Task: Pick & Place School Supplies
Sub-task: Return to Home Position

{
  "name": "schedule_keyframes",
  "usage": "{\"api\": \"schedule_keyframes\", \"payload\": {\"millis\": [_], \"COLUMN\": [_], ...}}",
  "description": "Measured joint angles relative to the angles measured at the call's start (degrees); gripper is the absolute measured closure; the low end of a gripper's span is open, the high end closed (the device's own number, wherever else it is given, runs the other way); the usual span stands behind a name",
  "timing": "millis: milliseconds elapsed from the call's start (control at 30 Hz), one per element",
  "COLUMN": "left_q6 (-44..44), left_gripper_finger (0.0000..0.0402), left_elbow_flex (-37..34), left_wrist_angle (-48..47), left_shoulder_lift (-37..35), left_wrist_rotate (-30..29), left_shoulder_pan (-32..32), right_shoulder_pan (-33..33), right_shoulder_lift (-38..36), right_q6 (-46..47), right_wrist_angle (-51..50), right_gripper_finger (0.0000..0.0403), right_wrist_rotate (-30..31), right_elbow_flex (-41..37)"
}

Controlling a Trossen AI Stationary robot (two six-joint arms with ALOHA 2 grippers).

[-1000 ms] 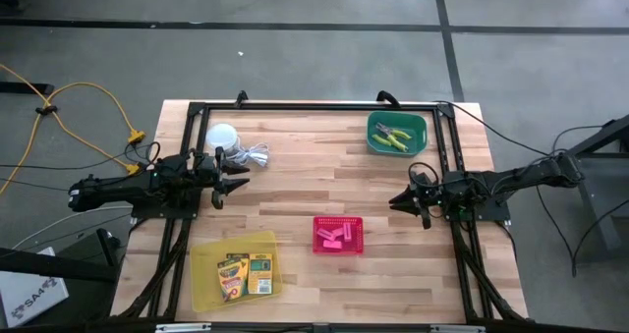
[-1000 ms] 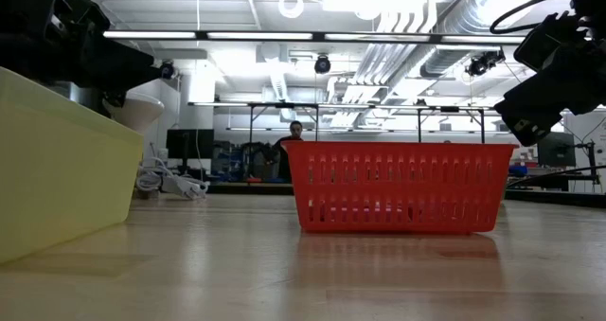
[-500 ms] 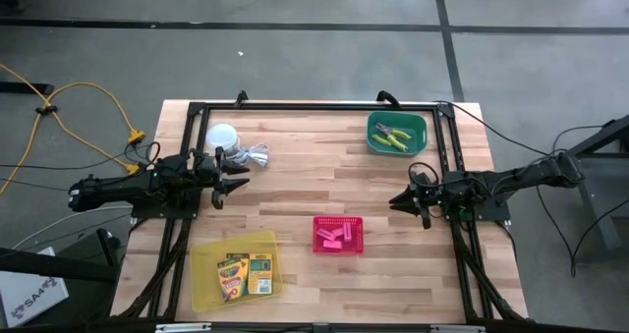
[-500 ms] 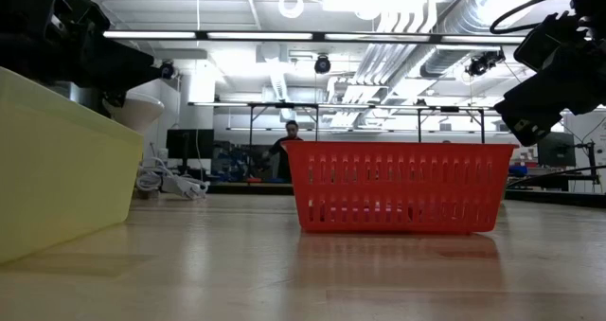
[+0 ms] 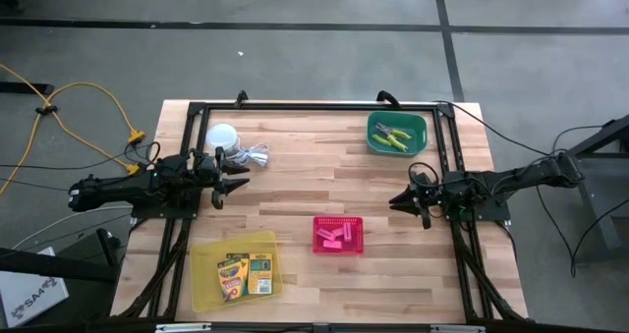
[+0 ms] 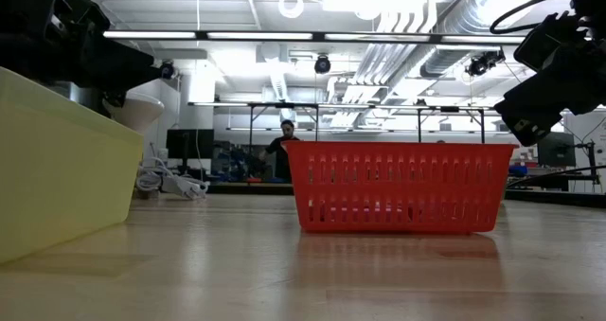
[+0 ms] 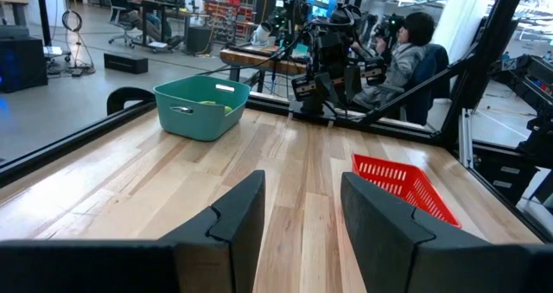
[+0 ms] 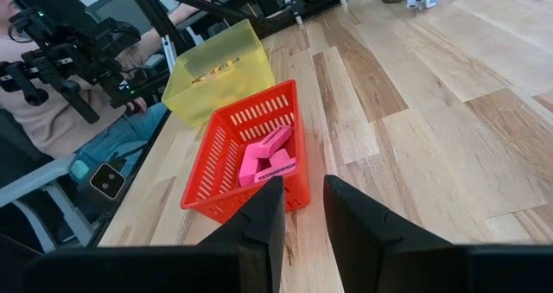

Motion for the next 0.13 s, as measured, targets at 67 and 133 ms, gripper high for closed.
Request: {"api": "schedule_keyframes", "payload": {"millis": [67, 133], "left_q6": [0.0, 0.0], "left_gripper_finger": [0.0252, 0.0252], "left_elbow_flex": [0.0, 0.0], "left_wrist_angle": [0.0, 0.0], "left_shoulder_lift": [0.0, 0.0], "left_wrist_rotate": [0.0, 0.0], "left_shoulder_pan": [0.0, 0.0], "right_shoulder_pan": [0.0, 0.0], "right_shoulder_lift": [0.0, 0.0], "right_q6": [0.0, 0.0], "right_wrist_angle": [0.0, 0.0], "right_gripper_finger": [0.0331, 0.0331], "right_wrist_rotate": [0.0, 0.0], "right_elbow_flex": [0.0, 0.0]}}
